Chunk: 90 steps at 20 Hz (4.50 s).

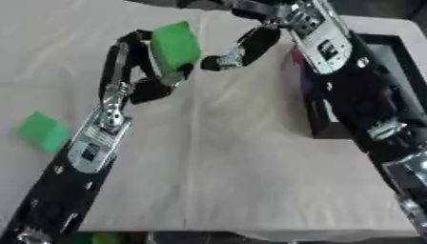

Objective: Pick up the objects with one hand, pass them to the other hand, and then place them into the box on the other side of the table.

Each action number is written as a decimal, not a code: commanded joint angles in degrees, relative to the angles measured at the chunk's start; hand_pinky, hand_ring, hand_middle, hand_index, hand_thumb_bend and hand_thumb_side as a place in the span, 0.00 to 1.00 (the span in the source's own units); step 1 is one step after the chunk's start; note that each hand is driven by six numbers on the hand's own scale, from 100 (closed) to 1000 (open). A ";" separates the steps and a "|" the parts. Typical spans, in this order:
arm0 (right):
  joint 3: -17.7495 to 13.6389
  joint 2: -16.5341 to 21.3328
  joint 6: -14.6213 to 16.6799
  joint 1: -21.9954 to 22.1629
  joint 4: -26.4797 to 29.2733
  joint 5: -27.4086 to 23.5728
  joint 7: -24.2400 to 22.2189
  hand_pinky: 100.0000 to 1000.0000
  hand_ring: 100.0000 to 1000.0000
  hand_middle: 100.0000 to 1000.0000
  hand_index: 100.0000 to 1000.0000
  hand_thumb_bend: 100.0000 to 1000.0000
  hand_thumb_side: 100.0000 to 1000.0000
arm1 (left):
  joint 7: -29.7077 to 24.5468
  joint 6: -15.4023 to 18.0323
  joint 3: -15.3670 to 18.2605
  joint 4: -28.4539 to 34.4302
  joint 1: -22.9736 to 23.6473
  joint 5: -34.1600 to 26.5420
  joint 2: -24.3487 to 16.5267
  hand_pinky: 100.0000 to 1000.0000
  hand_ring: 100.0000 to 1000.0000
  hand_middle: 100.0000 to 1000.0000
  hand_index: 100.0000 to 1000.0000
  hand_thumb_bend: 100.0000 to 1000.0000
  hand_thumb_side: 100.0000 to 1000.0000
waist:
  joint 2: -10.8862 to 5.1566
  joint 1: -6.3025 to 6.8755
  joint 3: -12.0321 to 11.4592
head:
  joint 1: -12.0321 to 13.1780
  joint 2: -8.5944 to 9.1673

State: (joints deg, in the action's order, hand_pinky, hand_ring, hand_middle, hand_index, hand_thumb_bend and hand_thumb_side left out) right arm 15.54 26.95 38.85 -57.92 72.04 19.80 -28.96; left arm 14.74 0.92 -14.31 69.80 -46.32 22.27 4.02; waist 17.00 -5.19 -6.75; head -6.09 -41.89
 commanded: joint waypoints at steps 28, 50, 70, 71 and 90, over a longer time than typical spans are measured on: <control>-0.58 -0.32 13.12 -0.50 -0.87 3.80 -10.19 1.00 0.94 0.85 0.98 0.39 0.45 | 0.07 -1.81 -1.60 2.11 -0.98 0.20 1.52 0.23 0.10 0.02 0.26 0.00 0.00 | -1.10 0.15 -0.51 | -0.68 -0.08; -0.77 -0.33 13.12 -0.25 -1.96 3.88 -10.29 1.00 0.93 0.82 0.94 0.26 0.40 | -0.40 -1.28 -2.36 2.35 -0.88 0.05 1.80 0.23 0.10 0.02 0.26 0.00 0.00 | -0.95 0.21 -0.69 | -0.85 -0.37; -0.76 -0.36 13.12 -0.02 -2.24 3.94 -11.47 1.00 0.94 0.80 0.93 0.23 0.38 | -0.24 0.00 -2.61 2.69 -0.99 -0.81 1.77 0.23 0.10 0.02 0.26 0.00 0.00 | -0.87 0.12 -0.82 | -0.87 -0.36; -0.74 -0.35 13.12 -0.02 -2.29 3.82 -11.53 1.00 0.94 0.79 0.93 0.22 0.38 | -0.32 0.00 -2.63 2.63 -1.00 -0.76 1.76 0.23 0.10 0.02 0.26 0.00 0.00 | -0.89 0.12 -0.80 | -0.84 -0.33; -0.82 -0.30 11.68 0.26 -3.39 0.41 -12.32 1.00 0.88 0.63 0.76 0.09 0.28 | -0.23 -0.02 -2.64 2.25 -0.95 -0.29 1.87 0.24 0.12 0.04 0.28 0.00 0.00 | -0.93 0.16 -0.81 | -0.80 -0.39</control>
State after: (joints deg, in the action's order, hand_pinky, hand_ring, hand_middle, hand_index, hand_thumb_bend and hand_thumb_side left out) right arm 15.28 25.46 38.70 -56.91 68.52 20.68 -29.12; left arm 14.52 0.69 -16.45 70.88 -46.32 21.72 5.26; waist 17.22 -5.20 -7.55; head -6.76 -42.20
